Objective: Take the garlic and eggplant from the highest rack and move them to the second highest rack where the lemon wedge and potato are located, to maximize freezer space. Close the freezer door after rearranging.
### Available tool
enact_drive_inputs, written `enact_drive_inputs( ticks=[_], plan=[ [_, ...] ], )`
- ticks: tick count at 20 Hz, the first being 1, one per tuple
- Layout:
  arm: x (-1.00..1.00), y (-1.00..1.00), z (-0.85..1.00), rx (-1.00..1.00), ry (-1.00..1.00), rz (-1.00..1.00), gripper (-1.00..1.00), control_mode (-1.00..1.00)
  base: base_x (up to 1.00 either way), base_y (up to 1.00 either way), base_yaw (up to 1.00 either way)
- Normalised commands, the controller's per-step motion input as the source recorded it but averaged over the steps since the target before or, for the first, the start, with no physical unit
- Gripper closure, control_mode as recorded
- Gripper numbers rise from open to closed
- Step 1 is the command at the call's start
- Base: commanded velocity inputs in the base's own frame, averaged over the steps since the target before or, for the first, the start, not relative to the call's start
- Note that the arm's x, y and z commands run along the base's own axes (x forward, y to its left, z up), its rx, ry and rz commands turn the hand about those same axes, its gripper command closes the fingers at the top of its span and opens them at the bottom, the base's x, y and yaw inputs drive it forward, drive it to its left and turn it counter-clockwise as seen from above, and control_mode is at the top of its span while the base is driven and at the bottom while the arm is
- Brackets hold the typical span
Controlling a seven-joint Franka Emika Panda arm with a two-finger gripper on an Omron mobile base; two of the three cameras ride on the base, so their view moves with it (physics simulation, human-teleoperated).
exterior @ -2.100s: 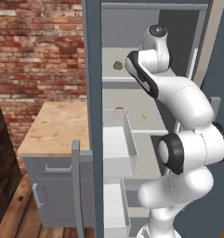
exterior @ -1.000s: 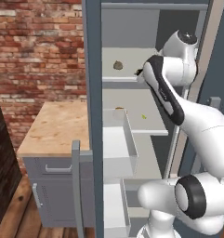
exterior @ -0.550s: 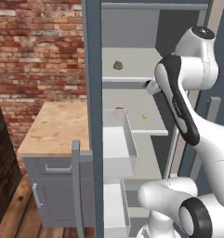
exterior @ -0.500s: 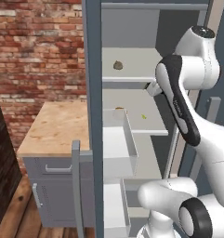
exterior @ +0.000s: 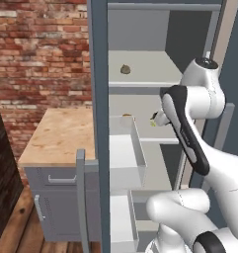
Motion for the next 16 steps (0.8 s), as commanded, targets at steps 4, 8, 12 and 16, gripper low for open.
enact_drive_inputs(
  ticks=[4, 8, 12, 16],
  plan=[
    [0.28, 0.03, -0.76, 0.01, -0.03, -0.07, 1.0, -1.0, 0.0, 0.0, 0.0],
    [0.5, 0.02, -0.2, 0.01, -0.09, -0.18, 1.0, -1.0, 0.0, 0.0, 0.0],
    [0.66, 0.04, -0.05, 0.01, -0.01, -0.22, 1.0, -1.0, 0.0, 0.0, 0.0],
    [0.66, 0.0, -0.3, 0.03, 0.0, -0.11, 1.0, -1.0, 0.0, 0.0, 0.0]
  ],
)
